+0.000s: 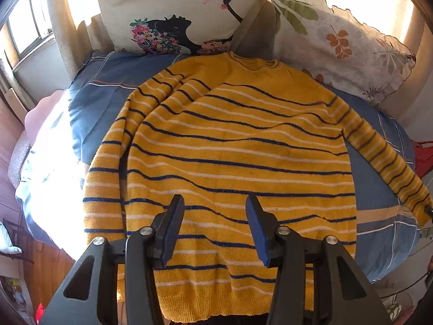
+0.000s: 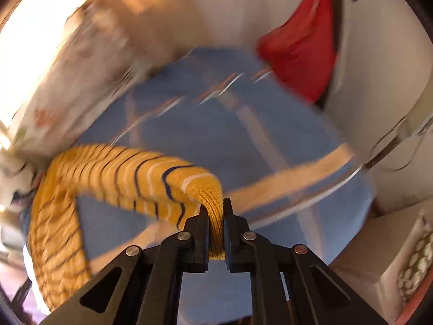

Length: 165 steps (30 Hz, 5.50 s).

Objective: Fold small clothes

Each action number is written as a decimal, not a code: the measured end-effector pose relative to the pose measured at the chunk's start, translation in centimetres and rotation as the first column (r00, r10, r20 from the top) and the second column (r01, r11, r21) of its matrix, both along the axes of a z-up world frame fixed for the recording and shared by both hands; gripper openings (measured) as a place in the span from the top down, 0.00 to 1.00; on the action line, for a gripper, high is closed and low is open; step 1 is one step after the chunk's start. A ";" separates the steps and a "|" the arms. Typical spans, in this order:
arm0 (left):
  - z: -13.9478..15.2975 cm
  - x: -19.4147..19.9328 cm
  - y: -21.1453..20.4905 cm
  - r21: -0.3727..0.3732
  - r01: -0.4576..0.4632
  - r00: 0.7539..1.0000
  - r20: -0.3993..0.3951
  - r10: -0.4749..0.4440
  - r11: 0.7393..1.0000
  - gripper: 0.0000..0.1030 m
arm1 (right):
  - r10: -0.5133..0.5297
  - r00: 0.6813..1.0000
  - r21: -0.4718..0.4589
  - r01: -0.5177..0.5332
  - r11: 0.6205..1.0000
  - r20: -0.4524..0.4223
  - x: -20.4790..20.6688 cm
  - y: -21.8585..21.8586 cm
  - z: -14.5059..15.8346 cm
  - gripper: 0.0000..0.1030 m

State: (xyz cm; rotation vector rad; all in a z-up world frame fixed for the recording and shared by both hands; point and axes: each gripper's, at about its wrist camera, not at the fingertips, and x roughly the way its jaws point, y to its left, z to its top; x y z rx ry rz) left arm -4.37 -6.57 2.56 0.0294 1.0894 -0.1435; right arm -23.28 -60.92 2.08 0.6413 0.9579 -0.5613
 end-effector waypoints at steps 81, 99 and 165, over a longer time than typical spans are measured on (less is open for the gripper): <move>-3.4 5.2 33.0 -0.131 -0.368 0.930 -0.069 0.361 0.921 0.48 | 0.950 0.303 0.134 -0.947 0.291 0.077 23.9 56.4 5.6 0.99; -5.0 4.7 30.7 -0.102 -0.376 0.925 -0.103 0.366 0.921 0.47 | 0.999 0.034 0.497 -0.867 0.011 0.038 15.4 61.9 -8.0 0.54; -8.0 12.7 19.2 -0.259 -0.093 0.988 -0.146 0.056 0.961 0.43 | 0.729 0.524 -0.217 -0.850 0.480 -0.441 48.5 52.5 -6.6 0.90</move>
